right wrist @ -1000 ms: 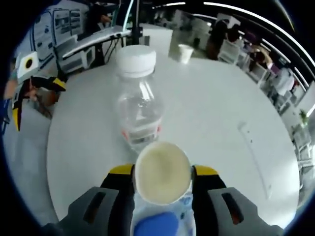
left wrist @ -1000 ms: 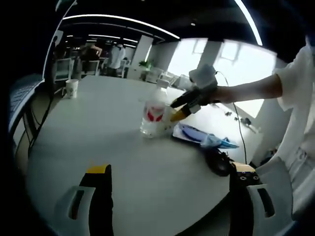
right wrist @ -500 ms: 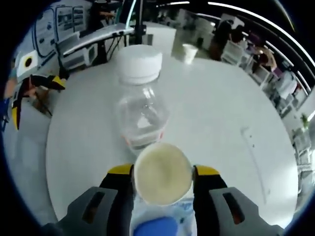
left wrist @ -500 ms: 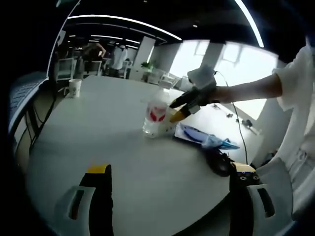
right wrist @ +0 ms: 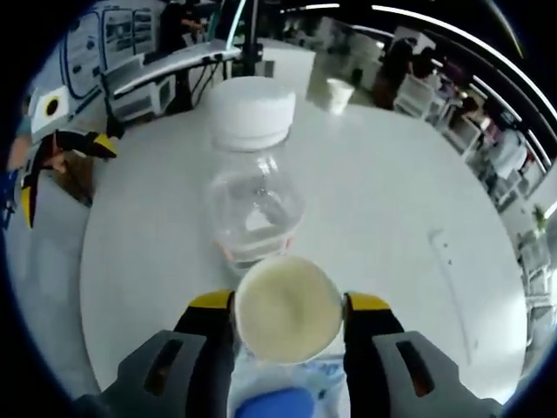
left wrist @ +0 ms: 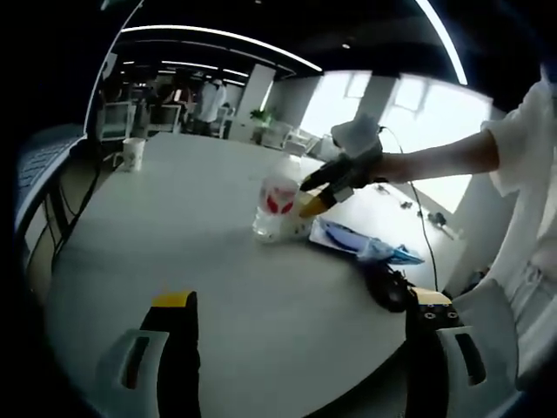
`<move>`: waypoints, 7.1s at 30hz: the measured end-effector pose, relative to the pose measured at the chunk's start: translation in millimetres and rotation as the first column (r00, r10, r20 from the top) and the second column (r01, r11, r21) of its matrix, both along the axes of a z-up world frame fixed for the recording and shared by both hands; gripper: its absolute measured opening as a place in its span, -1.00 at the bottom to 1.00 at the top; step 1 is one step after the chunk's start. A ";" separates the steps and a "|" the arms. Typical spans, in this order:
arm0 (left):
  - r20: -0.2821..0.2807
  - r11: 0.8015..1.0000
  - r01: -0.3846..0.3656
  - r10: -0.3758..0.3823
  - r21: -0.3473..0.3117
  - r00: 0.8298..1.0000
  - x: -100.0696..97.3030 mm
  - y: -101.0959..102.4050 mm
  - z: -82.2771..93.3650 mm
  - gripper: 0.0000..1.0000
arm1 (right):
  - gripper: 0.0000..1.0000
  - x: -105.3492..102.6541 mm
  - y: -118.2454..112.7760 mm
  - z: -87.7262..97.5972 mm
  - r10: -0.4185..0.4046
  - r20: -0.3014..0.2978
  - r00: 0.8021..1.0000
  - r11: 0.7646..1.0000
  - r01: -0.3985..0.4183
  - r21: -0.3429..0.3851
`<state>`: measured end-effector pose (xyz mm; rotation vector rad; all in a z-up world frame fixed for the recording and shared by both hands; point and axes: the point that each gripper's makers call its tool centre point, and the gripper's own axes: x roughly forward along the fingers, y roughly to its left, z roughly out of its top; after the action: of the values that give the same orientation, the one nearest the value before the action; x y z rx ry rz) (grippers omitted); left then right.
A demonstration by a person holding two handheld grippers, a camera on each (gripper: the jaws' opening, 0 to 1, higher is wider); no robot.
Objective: Arrange the tabletop items into an orderly group along one side of the table until the central work area is clear of visible clutter.
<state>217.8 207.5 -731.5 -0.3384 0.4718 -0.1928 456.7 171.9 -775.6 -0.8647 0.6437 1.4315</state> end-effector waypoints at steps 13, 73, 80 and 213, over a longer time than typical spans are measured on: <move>-0.001 1.000 0.004 -0.004 -0.003 1.000 1.2 4.3 -2.3 0.93 | -0.01 0.2 0.9 -3.4 -0.018 -0.028 0.999 1.000 0.018 0.004; -0.017 0.991 0.133 -0.133 -0.010 0.991 21.5 -26.4 12.5 0.91 | 0.39 0.7 -91.9 20.4 -0.172 -0.022 0.985 0.982 0.174 0.070; -0.010 0.986 0.166 -0.166 -0.027 0.986 24.7 -38.0 13.5 0.90 | 0.38 -2.6 -119.1 21.0 -0.209 -0.019 0.978 0.975 0.210 0.069; -0.297 0.946 0.163 -0.247 -0.280 0.923 132.9 -185.7 -26.7 -0.03 | -0.23 -90.6 -270.0 -25.4 -0.699 -0.641 0.318 0.409 0.912 0.007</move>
<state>350.7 21.9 -758.2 -0.5746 0.8192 -0.4083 366.1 -98.1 -801.0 0.3004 1.0153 0.7156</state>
